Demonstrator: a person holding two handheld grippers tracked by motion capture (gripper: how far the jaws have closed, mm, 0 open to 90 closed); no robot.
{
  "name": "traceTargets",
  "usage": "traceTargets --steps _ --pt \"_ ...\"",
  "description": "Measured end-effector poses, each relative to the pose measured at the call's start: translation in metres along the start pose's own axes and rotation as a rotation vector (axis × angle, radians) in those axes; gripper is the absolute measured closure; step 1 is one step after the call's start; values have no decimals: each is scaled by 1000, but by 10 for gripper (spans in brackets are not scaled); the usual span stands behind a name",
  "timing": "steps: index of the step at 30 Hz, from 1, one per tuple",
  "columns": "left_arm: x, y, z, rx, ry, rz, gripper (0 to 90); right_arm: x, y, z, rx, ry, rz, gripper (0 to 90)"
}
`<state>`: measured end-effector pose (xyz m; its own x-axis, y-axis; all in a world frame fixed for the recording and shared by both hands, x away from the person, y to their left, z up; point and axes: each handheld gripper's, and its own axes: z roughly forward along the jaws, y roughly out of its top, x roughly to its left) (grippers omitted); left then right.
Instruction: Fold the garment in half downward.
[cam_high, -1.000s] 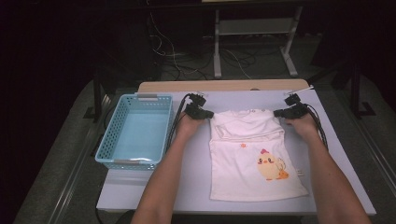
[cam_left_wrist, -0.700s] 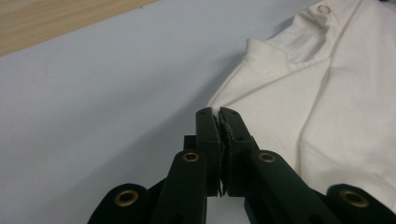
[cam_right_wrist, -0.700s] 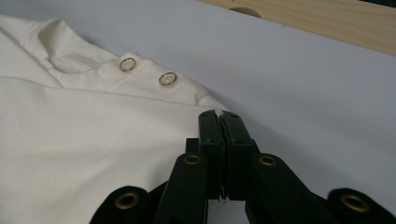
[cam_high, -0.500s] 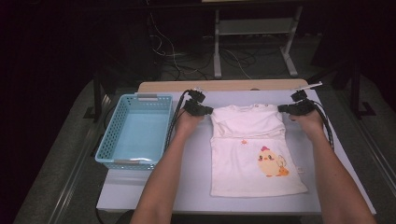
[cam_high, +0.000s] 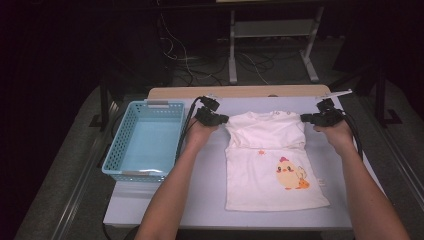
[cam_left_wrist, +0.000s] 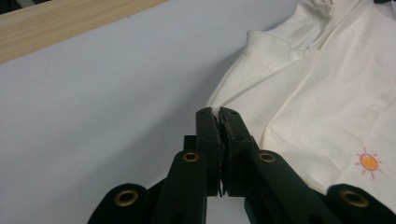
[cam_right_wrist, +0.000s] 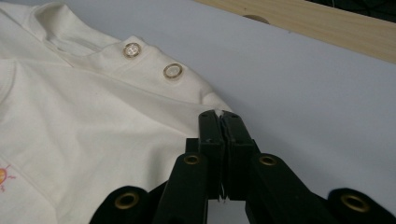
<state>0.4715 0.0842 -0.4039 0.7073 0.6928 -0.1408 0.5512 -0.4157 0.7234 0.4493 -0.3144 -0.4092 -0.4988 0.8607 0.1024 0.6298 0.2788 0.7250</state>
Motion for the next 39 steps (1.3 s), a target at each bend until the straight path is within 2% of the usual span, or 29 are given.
traceTargets --steps 9,26,33,39 --pt "-12 -7 -19 -28 -37 -8 864 9 -6 -19 -14 20 -25 868" --pt "-34 -21 -53 -84 -97 13 864 23 -17 -52 -91 64 -22 868" --pt "-47 -28 -66 -93 -119 41 865 32 -26 -66 -104 72 -40 868" --pt "-55 -41 -75 -91 -142 56 864 42 -36 -80 -111 92 -62 868"
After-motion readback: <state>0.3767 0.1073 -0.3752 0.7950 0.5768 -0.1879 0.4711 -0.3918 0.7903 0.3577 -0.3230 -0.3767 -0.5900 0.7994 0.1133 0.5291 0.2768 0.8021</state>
